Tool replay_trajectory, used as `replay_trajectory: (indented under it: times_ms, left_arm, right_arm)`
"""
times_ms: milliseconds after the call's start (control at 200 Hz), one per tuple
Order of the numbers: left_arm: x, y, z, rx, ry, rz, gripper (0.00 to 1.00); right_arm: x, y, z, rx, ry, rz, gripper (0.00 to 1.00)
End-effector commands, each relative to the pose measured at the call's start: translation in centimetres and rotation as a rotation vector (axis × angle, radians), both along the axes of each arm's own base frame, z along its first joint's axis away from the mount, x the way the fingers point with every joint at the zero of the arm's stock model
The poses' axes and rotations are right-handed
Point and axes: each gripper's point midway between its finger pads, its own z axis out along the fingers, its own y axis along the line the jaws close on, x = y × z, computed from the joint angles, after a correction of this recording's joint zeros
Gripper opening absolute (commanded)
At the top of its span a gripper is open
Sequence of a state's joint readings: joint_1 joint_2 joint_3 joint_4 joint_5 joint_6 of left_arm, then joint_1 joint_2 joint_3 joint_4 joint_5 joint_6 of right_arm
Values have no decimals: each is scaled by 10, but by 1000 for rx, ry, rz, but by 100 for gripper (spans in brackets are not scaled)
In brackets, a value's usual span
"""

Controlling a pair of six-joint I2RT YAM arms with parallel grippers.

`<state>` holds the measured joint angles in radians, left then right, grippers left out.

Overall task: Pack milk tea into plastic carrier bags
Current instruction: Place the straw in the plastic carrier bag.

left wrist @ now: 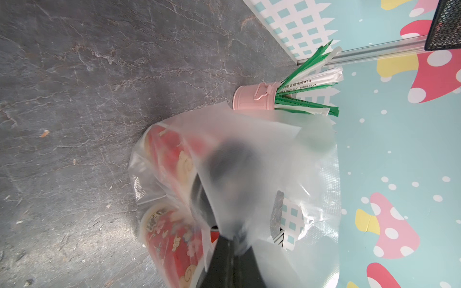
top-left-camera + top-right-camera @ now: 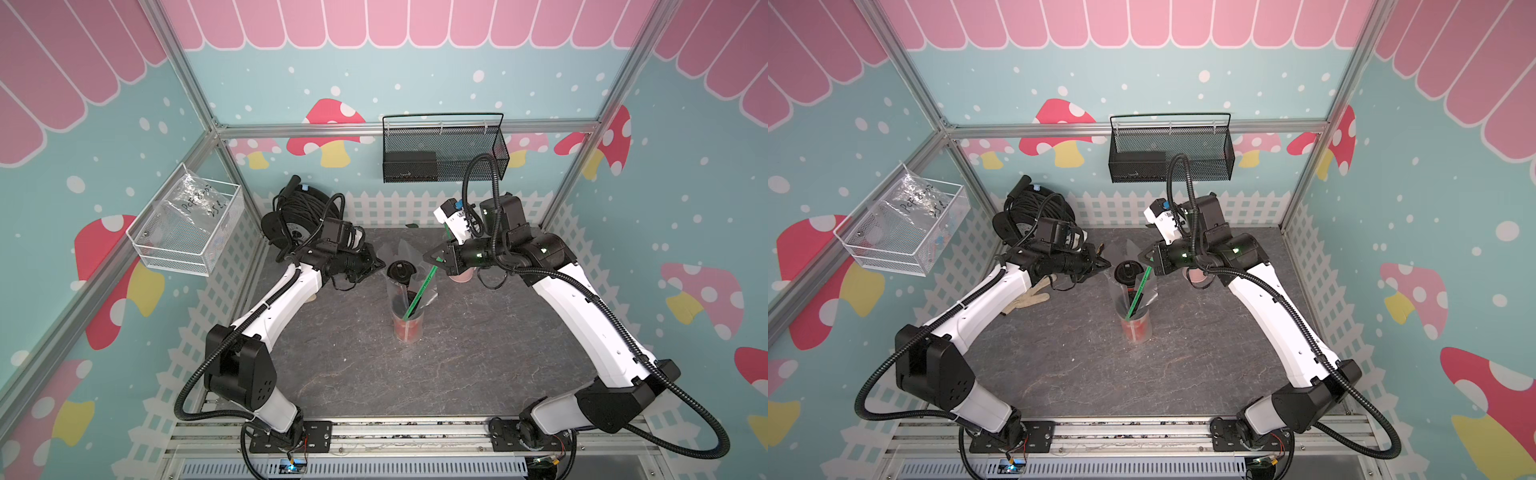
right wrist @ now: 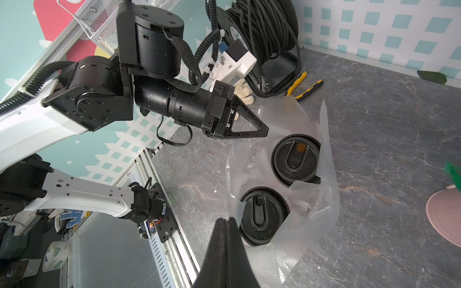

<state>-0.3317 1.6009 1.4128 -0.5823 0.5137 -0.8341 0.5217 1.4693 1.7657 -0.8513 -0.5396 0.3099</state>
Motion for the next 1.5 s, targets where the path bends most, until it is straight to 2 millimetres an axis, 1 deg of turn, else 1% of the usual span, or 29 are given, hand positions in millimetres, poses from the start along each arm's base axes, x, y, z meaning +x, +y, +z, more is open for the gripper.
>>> replay_trajectory:
  times_ms: [0,70,210,395,465,565,610,670,735,816,906,1006,1086,1196,1266,1296,1381,1451,1491]
  left_arm:
    - [6,-5,8,-16,-15,-2,3]
    - [6,-6,8,-16,-14,-3,3]
    - [7,-10,9,-19,-17,-10,3]
    - [6,-9,9,-15,-17,-7,3]
    - [6,-10,8,-16,-15,-9,2]
    - [7,-10,9,-16,-17,-8,2]
    - [7,-11,9,-17,-15,-10,1]
    - [8,-12,10,-16,-18,-11,1]
    - [8,-13,9,-15,-17,-13,1]
    - [7,-15,10,-18,-17,-18,1]
    - [7,-16,10,-16,-17,-19,1]
    - [7,-17,10,-15,-19,-21,1]
    - [6,-19,11,-17,-18,-25,1]
    - [6,-19,11,-16,-19,-26,1]
    - [6,-20,12,-17,-21,-28,1]
    - [6,-20,12,-16,-19,-26,1]
    - [6,-20,12,-15,-20,-25,0]
    - [6,-20,10,-15,-17,-25,0]
    - [6,-20,10,-15,-16,-25,0]
  right_arm:
    - [-9,-4,7,-10,-61,35,0]
    - [-5,-5,4,-26,-82,27,0]
    - [-2,-2,-5,-41,-82,45,0]
    - [0,-2,-16,-76,-114,70,0]
    - [-1,-3,-16,-79,-153,80,0]
    - [9,-11,-20,-129,-183,33,0]
    - [10,-13,-20,-146,-194,28,0]
    - [10,-15,-17,-147,-217,26,0]
    - [8,-12,-14,-127,-232,38,0]
    - [7,-7,-16,-116,-233,65,3]
    - [10,-7,-16,-121,-246,56,9]
    - [8,-2,-9,-63,-266,67,11]
    - [3,6,-3,-2,-271,103,12]
    - [2,14,-3,57,-263,129,13]
    - [-1,21,-1,105,-267,163,20]
    - [-3,23,0,127,-274,179,21]
    - [-10,27,9,197,-298,204,21]
    - [-17,29,18,272,-323,227,15]
    - [-19,29,21,309,-326,229,14]
